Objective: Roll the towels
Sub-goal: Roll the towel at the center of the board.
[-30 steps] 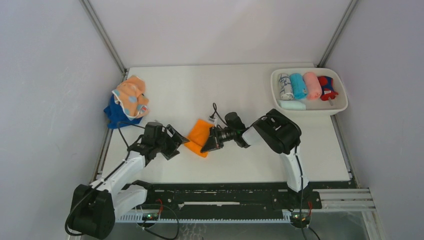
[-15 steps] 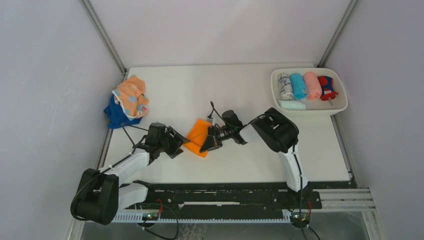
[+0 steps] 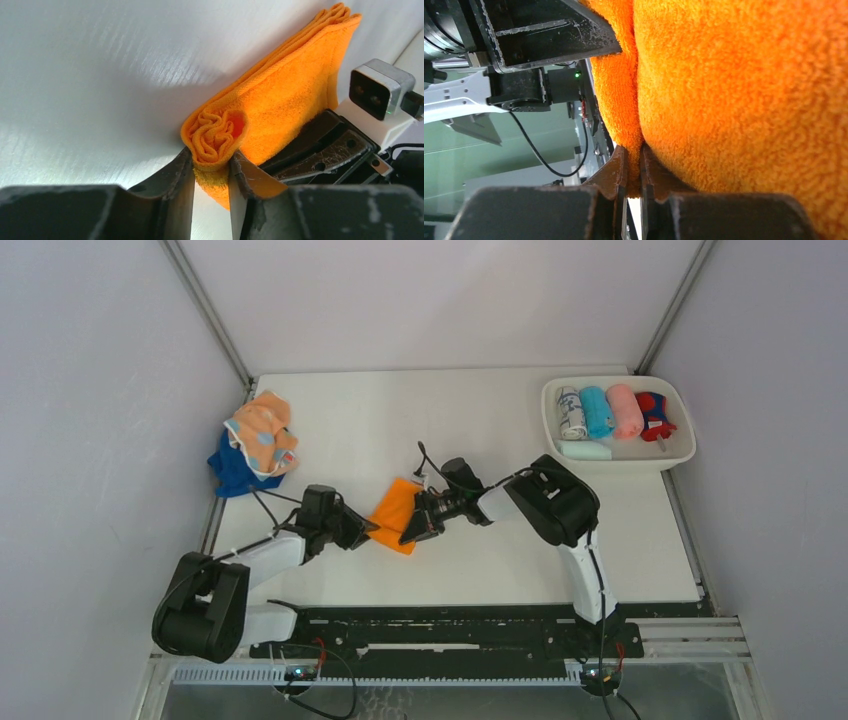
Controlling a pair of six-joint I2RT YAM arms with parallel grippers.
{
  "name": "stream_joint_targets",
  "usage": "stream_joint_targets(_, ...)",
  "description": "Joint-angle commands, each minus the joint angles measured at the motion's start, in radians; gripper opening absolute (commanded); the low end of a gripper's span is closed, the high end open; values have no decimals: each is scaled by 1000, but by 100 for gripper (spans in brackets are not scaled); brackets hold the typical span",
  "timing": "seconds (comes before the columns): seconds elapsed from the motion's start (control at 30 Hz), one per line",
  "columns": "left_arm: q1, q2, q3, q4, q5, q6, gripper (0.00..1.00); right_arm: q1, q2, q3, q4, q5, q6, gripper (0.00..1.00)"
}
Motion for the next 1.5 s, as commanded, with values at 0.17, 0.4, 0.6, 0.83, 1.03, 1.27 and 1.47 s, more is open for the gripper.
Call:
stream_joint_targets(0.17,4,44,75,-200,-84,77,24,32,-226,30,-399,256,-368,19)
stream_joint_targets(0.4,5,47,131,-300,-83,118,21,153,-431,50,-600,614,-645,38)
stream_joint_targets(0.6,4,53,153,-335,-76,134,21,356,-501,50,-612,1003,-849,48)
stream_joint_targets(0.83,4,62,159,-336,-63,140,21,529,-448,59,-537,1234,-1027,53)
stream_joint_targets(1.03,5,64,162,-335,-60,143,21,577,-343,124,-561,1314,-1082,54)
stream_joint_targets(1.27,4,68,164,-336,-56,146,21,587,-272,129,-559,1372,-1097,54)
stream_joint_targets(1.47,5,72,166,-336,-55,148,21,583,-223,129,-587,1360,-1091,52)
